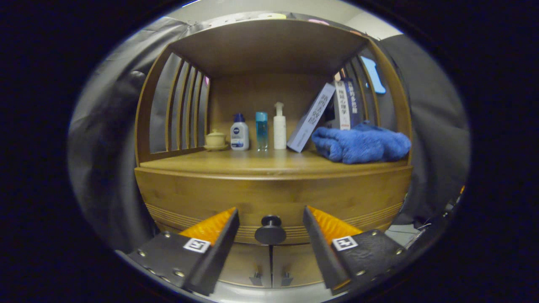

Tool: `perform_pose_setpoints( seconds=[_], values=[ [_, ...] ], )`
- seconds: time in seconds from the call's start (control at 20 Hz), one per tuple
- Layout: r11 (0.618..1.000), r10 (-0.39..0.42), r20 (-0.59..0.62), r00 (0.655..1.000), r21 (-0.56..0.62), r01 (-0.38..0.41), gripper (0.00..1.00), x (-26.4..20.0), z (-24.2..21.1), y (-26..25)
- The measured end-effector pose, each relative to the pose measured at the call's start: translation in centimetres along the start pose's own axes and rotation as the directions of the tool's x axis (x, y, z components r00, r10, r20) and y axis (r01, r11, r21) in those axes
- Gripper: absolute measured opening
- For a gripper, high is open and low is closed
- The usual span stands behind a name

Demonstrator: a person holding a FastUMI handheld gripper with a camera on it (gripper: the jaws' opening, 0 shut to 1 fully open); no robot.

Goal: Pull open the drawer, take out the items inside it, and place them on the countertop above the cabinet.

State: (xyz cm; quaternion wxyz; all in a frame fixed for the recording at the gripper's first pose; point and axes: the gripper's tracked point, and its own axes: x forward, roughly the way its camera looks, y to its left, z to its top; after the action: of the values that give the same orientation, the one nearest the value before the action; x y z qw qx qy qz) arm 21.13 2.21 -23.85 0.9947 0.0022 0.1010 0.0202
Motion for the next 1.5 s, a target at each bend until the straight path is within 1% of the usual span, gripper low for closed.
perform_pose_setpoints(
  seconds=[0.05,0.1,0.15,0.2,0.25,0.4,0.45,0.55,0.6,0.65,0.7,0.75,0.8,0.85,1.05,1.3,1.45,1.5],
  values=[
    [1.0,0.024,-0.01,1.0,0.009,-0.024,0.73,0.6,-0.4,0.6],
    [1.0,0.007,-0.026,1.0,-0.01,-0.007,0.66,1.2,-0.8,0.0],
    [1.0,-0.003,-0.033,0.999,-0.031,0.002,0.66,0.7,-1.0,-0.3],
    [1.0,-0.011,-0.009,1.0,-0.025,0.011,0.53,1.0,-0.5,-0.3],
    [1.0,-0.013,-0.019,1.0,-0.026,0.012,0.41,1.3,-0.8,-0.3],
    [1.0,-0.029,-0.008,1.0,0.008,0.029,0.41,1.3,-0.9,-0.4],
    [1.0,-0.024,-0.002,1.0,0.002,0.024,0.41,1.4,-0.8,-0.2],
    [0.999,0.017,0.034,0.999,-0.029,-0.016,0.41,1.2,-0.8,-0.1],
    [0.999,0.042,-0.002,0.999,-0.023,-0.042,0.41,0.8,-1.3,0.0],
    [0.999,0.049,-0.045,0.998,0.021,-0.048,0.37,0.2,-1.2,0.0],
    [0.998,0.046,-0.072,0.996,0.037,-0.043,0.34,-0.5,-2.0,0.0],
    [0.999,0.039,-0.048,0.998,0.007,-0.039,0.25,-0.6,-1.8,0.1],
    [0.999,0.028,-0.044,0.999,-0.039,-0.029,0.26,-1.9,-1.9,-0.1],
    [0.998,0.017,-0.027,0.999,-0.054,-0.019,0.25,-2.5,-1.7,-0.2],
    [1.0,0.006,-0.033,0.999,-0.002,-0.006,0.25,-7.3,-2.5,0.2],
    [0.999,-0.017,-0.047,0.999,-0.028,0.016,0.25,-12.4,-3.9,0.1],
    [0.997,-0.056,-0.078,0.995,-0.05,0.052,0.25,-14.7,-4.8,-0.1],
    [0.997,-0.063,-0.068,0.996,-0.05,0.059,0.25,-15.4,-4.6,-0.1]
  ],
)
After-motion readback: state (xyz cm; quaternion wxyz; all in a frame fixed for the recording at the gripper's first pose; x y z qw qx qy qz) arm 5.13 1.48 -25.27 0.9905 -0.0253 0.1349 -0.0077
